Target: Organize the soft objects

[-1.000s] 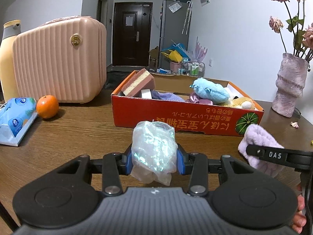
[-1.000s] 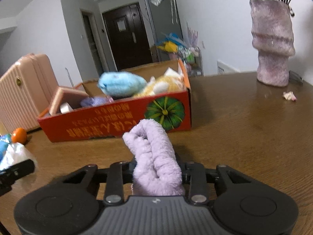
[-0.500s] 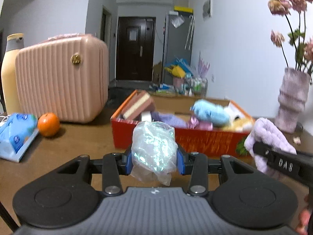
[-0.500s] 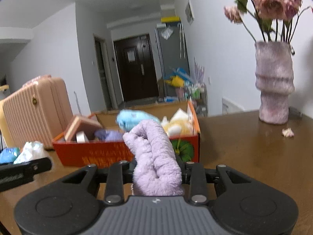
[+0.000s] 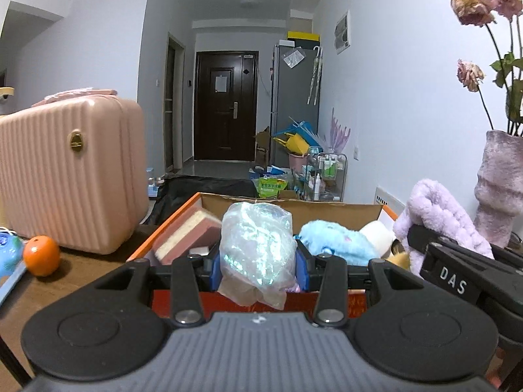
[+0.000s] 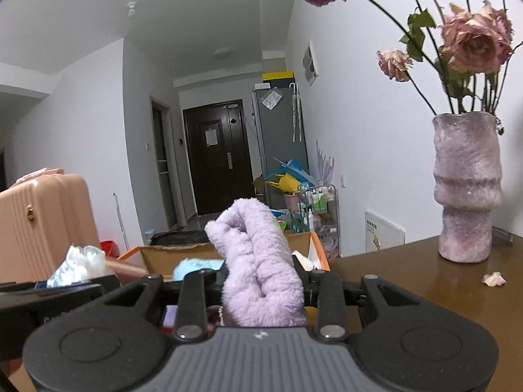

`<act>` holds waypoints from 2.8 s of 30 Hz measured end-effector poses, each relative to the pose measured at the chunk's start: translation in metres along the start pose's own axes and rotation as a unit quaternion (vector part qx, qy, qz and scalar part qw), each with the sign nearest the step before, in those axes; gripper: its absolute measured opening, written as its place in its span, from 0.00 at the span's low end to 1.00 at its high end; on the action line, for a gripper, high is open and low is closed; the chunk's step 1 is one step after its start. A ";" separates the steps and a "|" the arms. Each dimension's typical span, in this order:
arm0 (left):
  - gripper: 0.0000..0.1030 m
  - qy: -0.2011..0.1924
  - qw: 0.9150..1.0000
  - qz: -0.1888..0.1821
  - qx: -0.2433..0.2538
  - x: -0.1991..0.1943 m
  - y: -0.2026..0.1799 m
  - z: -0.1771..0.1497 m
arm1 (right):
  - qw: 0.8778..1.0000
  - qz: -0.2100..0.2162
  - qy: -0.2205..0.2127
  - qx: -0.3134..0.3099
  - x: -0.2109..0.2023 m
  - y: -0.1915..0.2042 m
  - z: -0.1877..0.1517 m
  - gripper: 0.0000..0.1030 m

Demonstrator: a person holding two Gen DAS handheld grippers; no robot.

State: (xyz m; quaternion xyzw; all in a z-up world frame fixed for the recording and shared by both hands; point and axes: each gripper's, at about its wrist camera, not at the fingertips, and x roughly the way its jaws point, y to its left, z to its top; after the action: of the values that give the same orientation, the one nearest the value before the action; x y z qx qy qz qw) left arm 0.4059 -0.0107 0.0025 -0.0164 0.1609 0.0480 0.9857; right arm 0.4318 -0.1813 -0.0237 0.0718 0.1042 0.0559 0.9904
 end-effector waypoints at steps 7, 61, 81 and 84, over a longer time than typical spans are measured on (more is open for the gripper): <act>0.41 -0.006 1.000 0.014 0.007 0.038 -0.009 0.009 | 1.000 0.000 -0.004 0.003 0.038 -0.006 0.007 0.30; 1.00 -0.041 0.996 0.078 -0.011 0.084 0.004 0.013 | 0.999 -0.035 -0.015 0.001 0.074 -0.008 0.006 1.00; 1.00 -0.040 0.999 0.010 0.019 -0.091 0.030 -0.038 | 0.997 -0.009 -0.024 -0.069 -0.132 -0.015 -0.028 1.00; 1.00 -0.033 0.999 0.002 0.026 -0.125 0.034 -0.048 | 0.997 -0.007 -0.016 -0.075 -0.164 -0.016 -0.034 1.00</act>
State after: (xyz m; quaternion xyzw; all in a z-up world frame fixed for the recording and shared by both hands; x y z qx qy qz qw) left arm 0.2694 0.0095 -0.0040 0.0116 0.1297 0.0466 0.9904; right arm 0.2664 -0.2133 -0.0264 -0.0022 0.0842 0.0558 0.9949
